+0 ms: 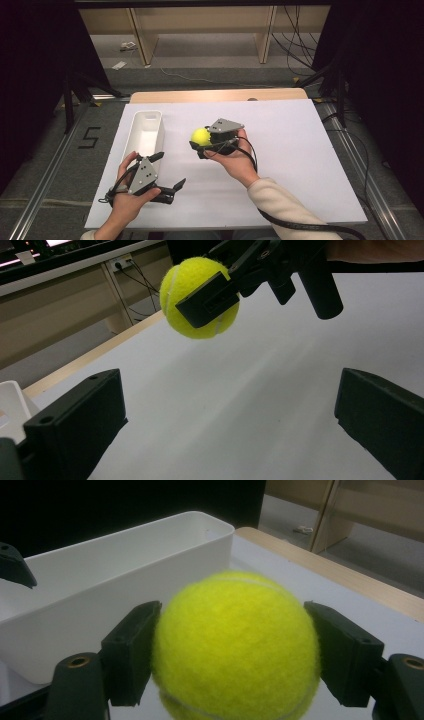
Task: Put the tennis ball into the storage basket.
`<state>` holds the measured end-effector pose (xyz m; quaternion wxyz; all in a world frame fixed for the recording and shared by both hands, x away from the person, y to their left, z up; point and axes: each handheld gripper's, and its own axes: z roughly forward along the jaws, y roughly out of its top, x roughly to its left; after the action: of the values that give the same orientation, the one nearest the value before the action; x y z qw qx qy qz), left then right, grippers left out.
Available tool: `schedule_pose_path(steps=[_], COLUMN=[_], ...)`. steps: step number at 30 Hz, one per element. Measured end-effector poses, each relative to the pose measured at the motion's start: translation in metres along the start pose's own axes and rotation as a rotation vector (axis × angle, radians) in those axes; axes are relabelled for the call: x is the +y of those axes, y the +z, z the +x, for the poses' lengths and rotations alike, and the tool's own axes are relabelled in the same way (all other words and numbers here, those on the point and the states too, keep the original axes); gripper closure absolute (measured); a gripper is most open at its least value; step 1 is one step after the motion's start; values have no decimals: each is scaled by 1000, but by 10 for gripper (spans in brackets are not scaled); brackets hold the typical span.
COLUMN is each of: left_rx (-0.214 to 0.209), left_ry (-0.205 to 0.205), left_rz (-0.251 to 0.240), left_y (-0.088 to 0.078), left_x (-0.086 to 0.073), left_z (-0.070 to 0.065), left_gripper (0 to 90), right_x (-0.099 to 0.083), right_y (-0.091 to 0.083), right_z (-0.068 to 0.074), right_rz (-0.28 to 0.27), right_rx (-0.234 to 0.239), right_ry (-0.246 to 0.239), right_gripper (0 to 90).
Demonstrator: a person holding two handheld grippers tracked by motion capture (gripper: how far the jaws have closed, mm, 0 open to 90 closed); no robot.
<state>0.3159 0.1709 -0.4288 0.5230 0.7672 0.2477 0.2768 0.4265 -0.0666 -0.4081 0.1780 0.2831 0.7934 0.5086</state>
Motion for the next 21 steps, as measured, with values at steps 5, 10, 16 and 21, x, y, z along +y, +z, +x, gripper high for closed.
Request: schedule_pose_path(steps=[5,10,16,21], left_rx=[0,0,-1,-1], left_ry=[-1,-1,-2,-1], left_rz=[0,-1,-3,-2], left_y=[0,0,0,0], left_x=[0,0,0,0], left_z=[0,0,0,-1], left_gripper=[0,0,0,0], right_x=[3,7,10,14], right_y=[2,5,8,11], right_z=[1,3,5,7], right_rz=[2,0,-1,-2], right_rx=[-1,3,6,11], right_ry=[-3,-13,-17,-26], right_gripper=[267,267,267,267])
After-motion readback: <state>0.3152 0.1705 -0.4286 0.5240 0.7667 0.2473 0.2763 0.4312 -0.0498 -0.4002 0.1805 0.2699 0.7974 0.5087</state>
